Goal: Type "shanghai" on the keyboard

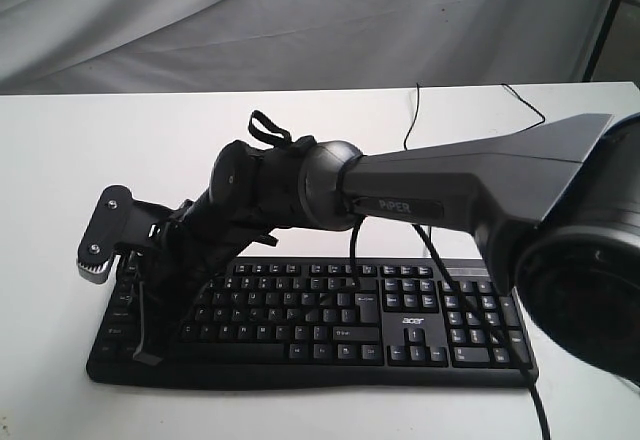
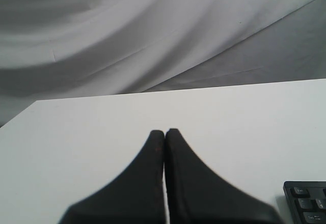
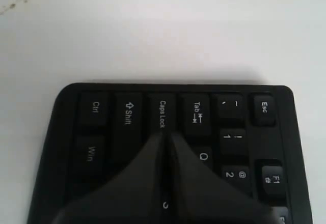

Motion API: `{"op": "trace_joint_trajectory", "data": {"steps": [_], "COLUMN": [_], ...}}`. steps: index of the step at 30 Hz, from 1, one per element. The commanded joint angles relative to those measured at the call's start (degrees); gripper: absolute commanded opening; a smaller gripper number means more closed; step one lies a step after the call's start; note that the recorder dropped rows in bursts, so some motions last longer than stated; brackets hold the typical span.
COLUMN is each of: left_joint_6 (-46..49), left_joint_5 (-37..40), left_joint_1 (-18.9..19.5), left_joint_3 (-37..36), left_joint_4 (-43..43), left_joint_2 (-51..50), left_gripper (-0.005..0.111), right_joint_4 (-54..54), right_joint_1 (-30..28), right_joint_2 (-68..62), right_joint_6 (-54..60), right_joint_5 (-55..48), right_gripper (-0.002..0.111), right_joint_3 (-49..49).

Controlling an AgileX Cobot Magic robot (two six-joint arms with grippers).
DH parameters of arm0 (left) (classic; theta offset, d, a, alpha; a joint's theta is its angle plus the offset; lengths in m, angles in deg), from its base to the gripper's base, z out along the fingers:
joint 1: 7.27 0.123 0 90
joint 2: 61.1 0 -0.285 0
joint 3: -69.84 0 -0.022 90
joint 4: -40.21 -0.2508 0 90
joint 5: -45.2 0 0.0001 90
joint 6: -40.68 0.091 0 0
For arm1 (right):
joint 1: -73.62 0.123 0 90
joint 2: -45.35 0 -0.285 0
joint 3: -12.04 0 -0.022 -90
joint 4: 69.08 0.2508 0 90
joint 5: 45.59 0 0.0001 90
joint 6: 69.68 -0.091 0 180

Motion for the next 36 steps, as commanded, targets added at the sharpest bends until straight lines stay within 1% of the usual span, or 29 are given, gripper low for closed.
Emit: {"op": "trace_joint_trajectory", "data": {"steps": [1,11,24,36], "left_joint_6": [-0.16,-0.16,-0.16,-0.16], "left_joint_5": [-0.36,-0.36,-0.36,-0.36], "left_joint_1": [-0.22,-0.22,-0.22,-0.22], "left_joint_3": [-0.29,-0.29,-0.29,-0.29], "left_joint_4": [0.03,0.03,0.03,0.03], "left_joint_2": [-0.18,-0.18,-0.18,-0.18], "left_gripper": [0.001,0.001,0.001,0.001], "right_joint_4": [0.63,0.36,-0.51,-0.72], "right_joint_1": [0.14,0.02,0.02,-0.43], "right_joint_2": [0.01,-1.1,4.12,4.1], "right_joint_6": [0.24,0.38,0.22,0.22], "right_joint_5": [0.47,0.43,-1.98,-2.46], "right_gripper": [0.0,0.0,0.0,0.0], "right_joint_3": [0.37,0.37,0.37,0.37]}}
